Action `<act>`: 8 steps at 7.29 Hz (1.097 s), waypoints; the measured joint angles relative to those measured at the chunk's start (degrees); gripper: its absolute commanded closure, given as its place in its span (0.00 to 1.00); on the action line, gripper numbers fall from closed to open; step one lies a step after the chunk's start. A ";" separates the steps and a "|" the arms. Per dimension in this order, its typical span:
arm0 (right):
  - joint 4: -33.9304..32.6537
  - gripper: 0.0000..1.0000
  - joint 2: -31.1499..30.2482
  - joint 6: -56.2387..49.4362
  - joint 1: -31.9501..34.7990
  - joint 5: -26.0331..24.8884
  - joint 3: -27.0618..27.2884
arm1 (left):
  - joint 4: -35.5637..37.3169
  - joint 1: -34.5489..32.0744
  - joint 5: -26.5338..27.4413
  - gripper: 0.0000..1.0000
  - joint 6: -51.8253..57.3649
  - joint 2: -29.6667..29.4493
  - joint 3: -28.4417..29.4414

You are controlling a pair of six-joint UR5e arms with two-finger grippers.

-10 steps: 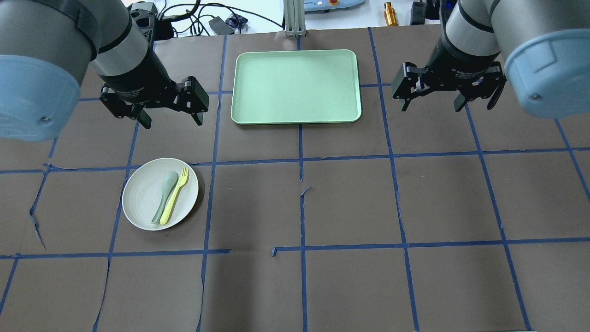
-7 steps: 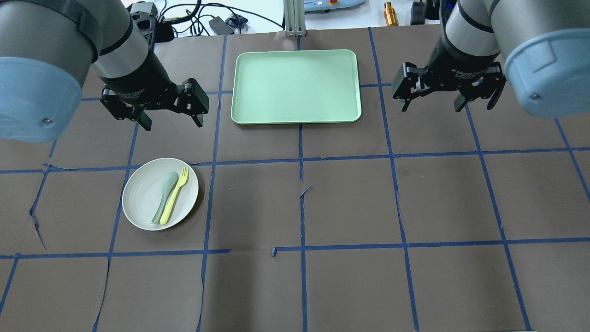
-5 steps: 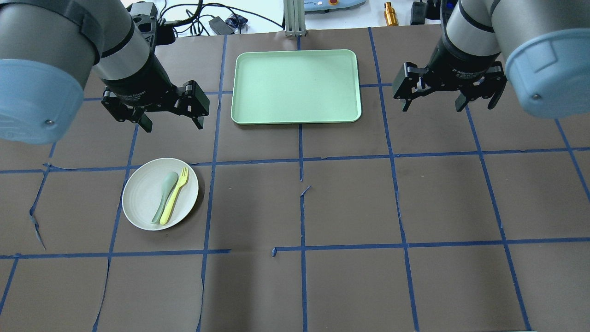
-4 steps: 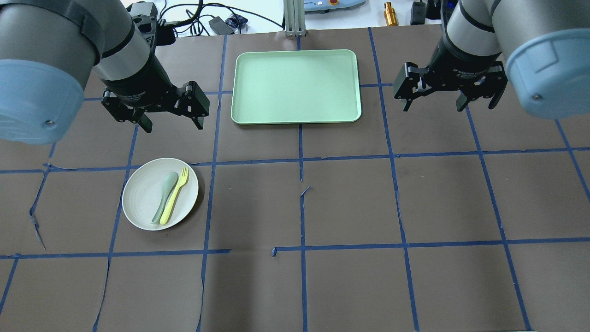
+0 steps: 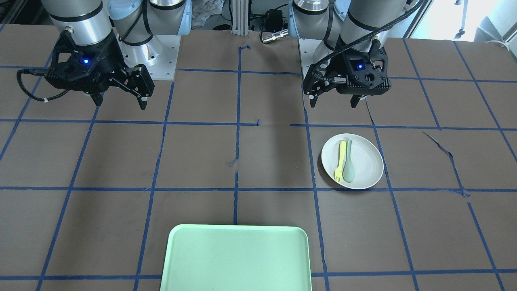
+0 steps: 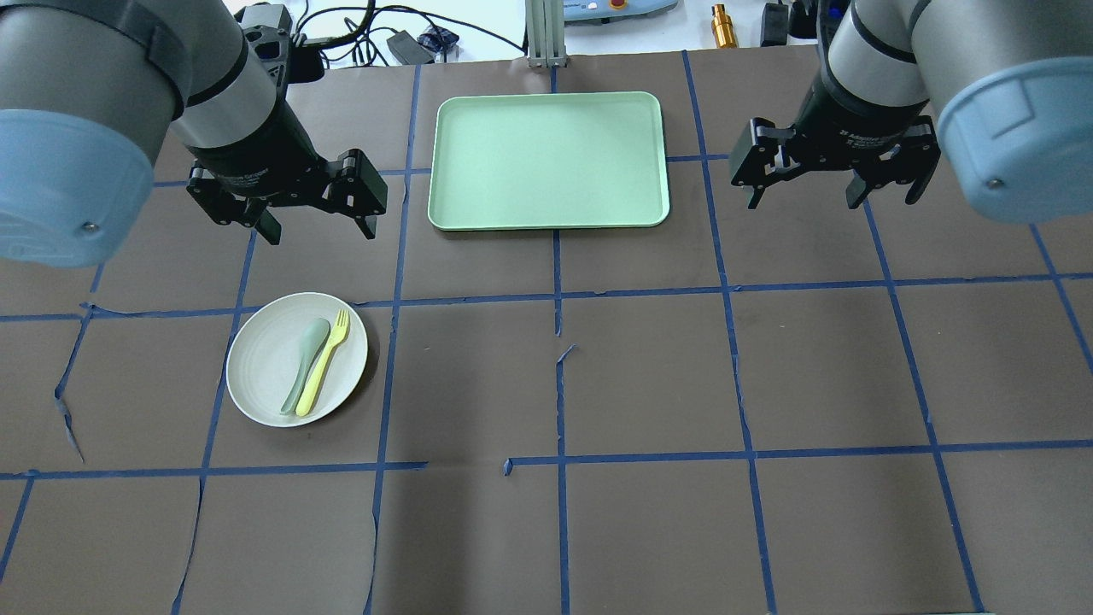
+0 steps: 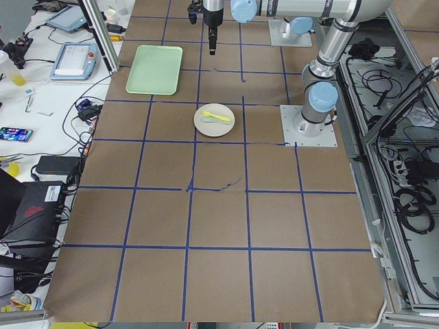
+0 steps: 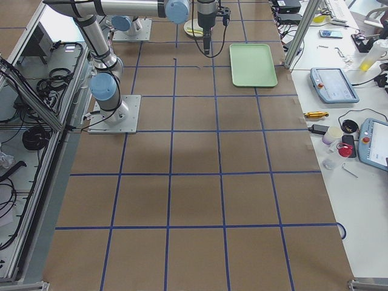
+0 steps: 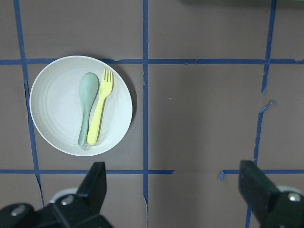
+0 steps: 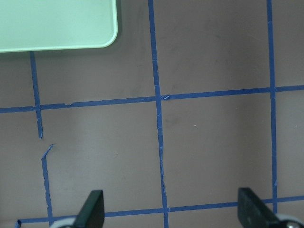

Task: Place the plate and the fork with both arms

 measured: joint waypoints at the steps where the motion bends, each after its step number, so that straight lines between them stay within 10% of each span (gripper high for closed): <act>1: -0.01 0.00 -0.02 0.02 0.00 0.12 0.02 | 0.04 0.00 -0.04 0.00 -0.02 -0.06 0.09; 8: -0.06 0.00 0.07 0.17 0.00 0.48 -0.06 | 0.55 6.07 0.57 0.00 4.02 -1.10 -2.88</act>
